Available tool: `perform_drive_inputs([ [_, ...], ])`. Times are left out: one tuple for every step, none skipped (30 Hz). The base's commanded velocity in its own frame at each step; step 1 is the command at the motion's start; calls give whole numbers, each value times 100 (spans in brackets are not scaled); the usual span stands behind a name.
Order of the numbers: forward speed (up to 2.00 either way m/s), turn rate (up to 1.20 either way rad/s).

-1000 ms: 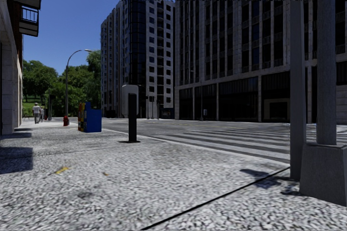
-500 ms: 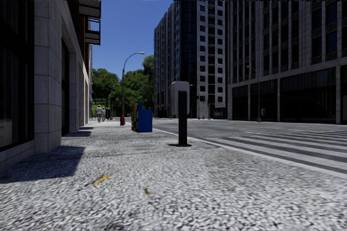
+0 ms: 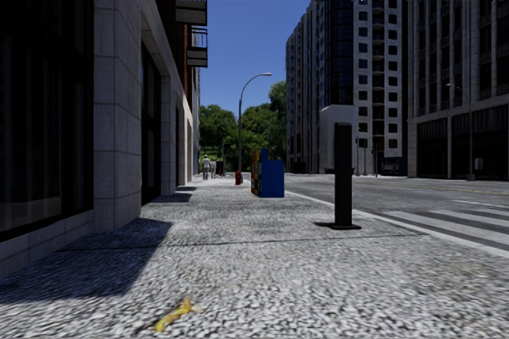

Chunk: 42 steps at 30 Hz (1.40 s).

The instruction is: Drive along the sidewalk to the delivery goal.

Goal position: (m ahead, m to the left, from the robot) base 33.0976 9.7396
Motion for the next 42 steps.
perform_drive_inputs([
  [200,60],
  [200,60],
  [200,60],
  [200,59],
  [200,59],
  [200,58],
  [200,57],
  [200,51],
  [200,41],
  [200,41],
  [200,37],
  [200,36],
  [200,36],
  [200,35],
  [200,35],
  [200,25],
  [200,0],
  [200,0],
  [200,0],
  [200,0],
  [200,0],
  [200,0],
  [200,0],
  [200,0],
  [200,0],
  [200,0],
  [200,0],
  [200,0],
  [200,0],
  [200,0],
  [200,0],
  [200,0],
  [200,0],
  [200,0],
  [200,0],
  [200,0],
  [200,0],
  [200,0],
  [200,0],
  [200,0],
  [200,0],
  [200,0],
])
